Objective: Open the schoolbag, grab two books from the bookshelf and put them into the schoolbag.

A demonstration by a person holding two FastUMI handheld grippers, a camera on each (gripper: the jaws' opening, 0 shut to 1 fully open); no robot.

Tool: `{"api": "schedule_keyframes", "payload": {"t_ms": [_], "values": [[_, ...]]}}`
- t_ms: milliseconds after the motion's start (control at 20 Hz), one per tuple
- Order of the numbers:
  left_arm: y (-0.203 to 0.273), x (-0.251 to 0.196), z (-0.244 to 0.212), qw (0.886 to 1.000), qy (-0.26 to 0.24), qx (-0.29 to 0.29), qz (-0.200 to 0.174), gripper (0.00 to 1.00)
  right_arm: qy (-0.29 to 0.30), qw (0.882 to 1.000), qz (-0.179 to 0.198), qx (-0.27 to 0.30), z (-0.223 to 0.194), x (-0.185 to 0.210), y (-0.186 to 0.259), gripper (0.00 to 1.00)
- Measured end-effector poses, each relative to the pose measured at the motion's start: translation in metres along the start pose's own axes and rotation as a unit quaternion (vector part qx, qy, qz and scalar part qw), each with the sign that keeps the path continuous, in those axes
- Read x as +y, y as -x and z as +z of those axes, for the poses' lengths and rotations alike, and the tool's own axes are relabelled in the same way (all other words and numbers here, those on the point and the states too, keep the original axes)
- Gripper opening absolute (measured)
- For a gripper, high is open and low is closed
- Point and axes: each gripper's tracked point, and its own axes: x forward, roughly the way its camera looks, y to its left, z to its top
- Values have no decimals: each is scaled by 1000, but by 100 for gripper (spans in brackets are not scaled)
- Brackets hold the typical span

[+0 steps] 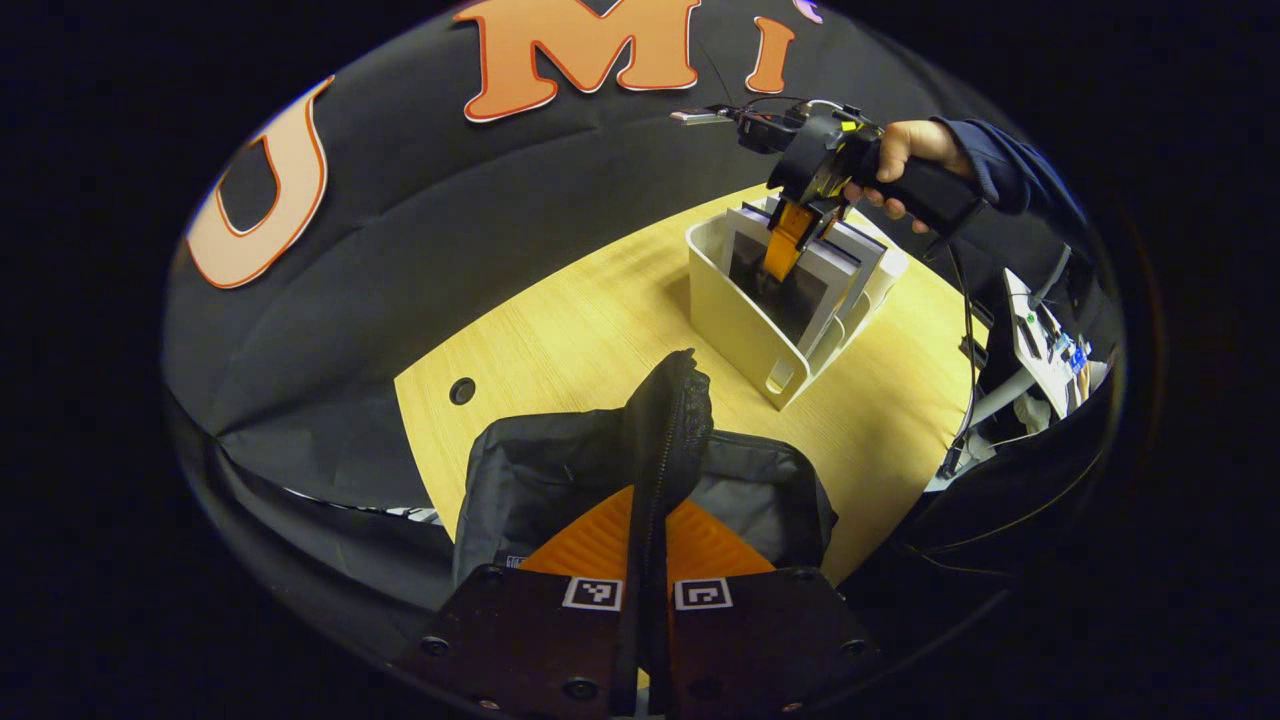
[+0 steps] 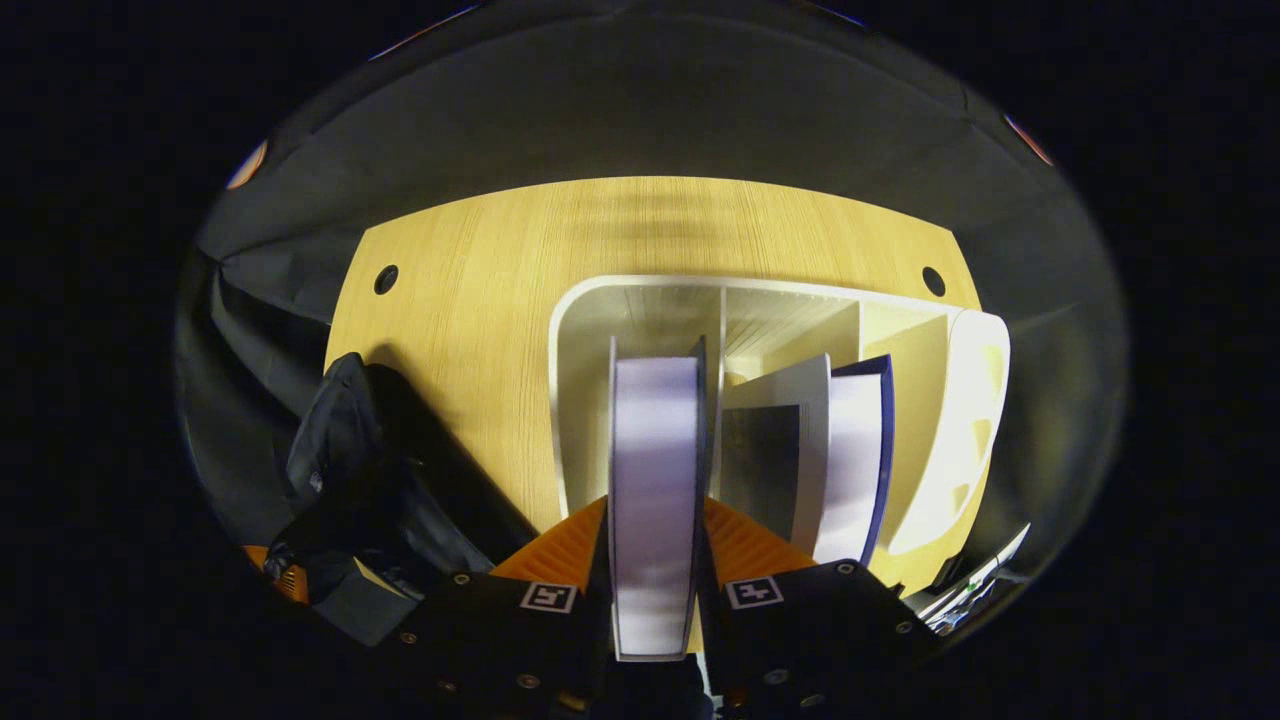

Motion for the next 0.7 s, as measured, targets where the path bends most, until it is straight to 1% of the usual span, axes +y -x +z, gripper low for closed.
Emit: {"api": "schedule_keyframes", "payload": {"t_ms": [100, 200, 350, 550, 700], "values": [[-4, 0, -1, 1000, 6, 0, -2, 5, -8, 1000, 2, 5, -2, -2, 4, 37], [-4, 0, -2, 1000, 9, 1, -3, 5, -2, 1000, 4, -2, -4, -6, 17, 35], [-4, 0, 0, 1000, 7, 2, -2, 5, 1, 1000, 22, -20, -10, -12, 47, 34], [-2, 2, 2, 1000, -2, 3, 0, 5, -6, 997, 46, -59, -16, -23, 97, 33], [3, 1, 3, 1000, 3, -1, 0, 5, -21, 995, 71, -69, -36, -31, 132, 33]]}}
